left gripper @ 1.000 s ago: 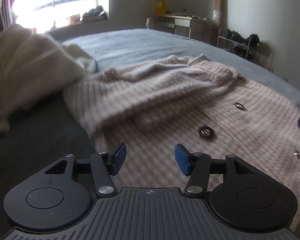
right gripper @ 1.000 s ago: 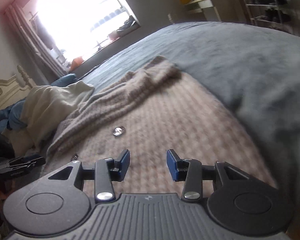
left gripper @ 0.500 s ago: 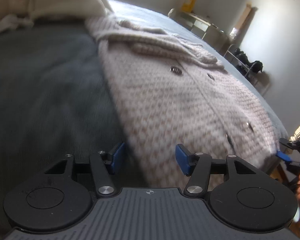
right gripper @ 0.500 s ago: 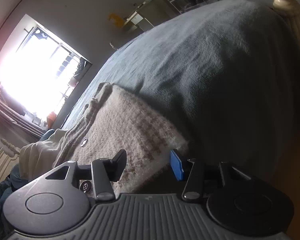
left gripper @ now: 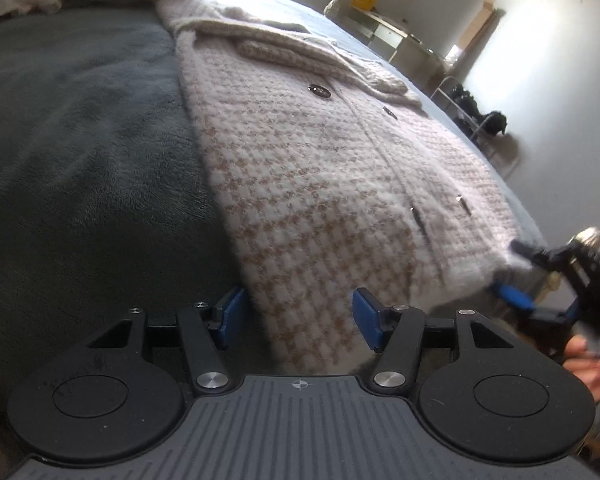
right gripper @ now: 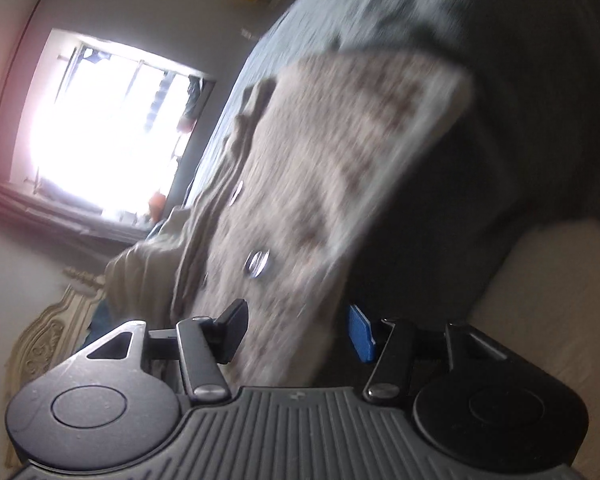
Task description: Fold clothes
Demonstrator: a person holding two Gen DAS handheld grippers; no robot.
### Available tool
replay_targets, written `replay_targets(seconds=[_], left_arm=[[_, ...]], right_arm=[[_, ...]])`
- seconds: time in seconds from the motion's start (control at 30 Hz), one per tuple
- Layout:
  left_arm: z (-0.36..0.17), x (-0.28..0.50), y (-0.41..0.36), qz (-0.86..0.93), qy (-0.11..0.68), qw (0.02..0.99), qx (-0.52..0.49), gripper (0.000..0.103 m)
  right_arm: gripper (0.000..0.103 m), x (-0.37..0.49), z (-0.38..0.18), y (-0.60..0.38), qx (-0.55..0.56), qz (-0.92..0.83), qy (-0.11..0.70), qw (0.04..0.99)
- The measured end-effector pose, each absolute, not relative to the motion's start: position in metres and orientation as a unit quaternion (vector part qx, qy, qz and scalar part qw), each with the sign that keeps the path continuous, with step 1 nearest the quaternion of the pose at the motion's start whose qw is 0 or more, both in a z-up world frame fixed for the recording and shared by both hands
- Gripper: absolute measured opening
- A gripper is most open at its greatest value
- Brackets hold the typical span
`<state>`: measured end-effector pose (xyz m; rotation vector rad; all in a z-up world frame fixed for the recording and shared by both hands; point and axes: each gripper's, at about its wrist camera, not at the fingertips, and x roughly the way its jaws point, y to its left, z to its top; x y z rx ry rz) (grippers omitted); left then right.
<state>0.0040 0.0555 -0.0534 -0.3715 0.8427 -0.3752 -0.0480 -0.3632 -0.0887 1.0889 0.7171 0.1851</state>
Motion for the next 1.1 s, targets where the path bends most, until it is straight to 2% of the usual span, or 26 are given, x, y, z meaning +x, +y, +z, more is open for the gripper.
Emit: replay_targets(seconds=[0.27, 0.53, 0.77, 0.93, 1.1], left_arm=[[-0.056, -0.003, 0.053, -0.182, 0.409, 0.876, -0.177, 0.057], [-0.059, -0.005, 0.048, -0.195, 0.42, 0.868, -0.178, 0.057], [-0.06, -0.011, 0.037, -0.189, 0.418, 0.874, -0.162, 0.055], [-0.06, -0.009, 0.04, -0.191, 0.421, 0.868, -0.182, 0.048], [-0.057, -0.01, 0.042, -0.203, 0.418, 0.865, -0.191, 0.048]], right_arm=[[0.059, -0.041, -0.116, -0.34, 0.532, 0.096, 0.368, 0.756], [0.059, -0.033, -0.117, -0.335, 0.566, 0.141, 0.337, 0.739], [0.059, -0.023, -0.141, -0.312, 0.583, 0.178, 0.372, 0.7], [0.059, -0.013, -0.146, -0.281, 0.572, 0.219, 0.403, 0.68], [0.059, -0.008, -0.151, -0.259, 0.566, 0.242, 0.429, 0.661]])
